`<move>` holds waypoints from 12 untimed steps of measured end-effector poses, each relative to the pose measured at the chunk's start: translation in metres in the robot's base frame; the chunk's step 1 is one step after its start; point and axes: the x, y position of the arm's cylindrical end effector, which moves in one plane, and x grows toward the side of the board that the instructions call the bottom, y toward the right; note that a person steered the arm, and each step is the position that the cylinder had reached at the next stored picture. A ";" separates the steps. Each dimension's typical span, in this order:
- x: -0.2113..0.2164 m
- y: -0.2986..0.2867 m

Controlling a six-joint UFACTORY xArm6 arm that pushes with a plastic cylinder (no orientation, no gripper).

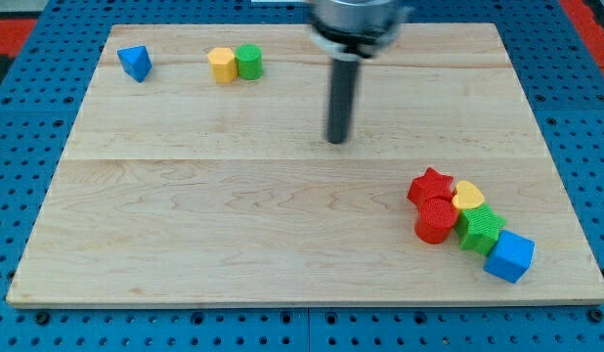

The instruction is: Place the blue triangle and the yellow hexagon in a diagonal line

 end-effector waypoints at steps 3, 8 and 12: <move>-0.083 -0.307; -0.176 -0.283; -0.167 -0.177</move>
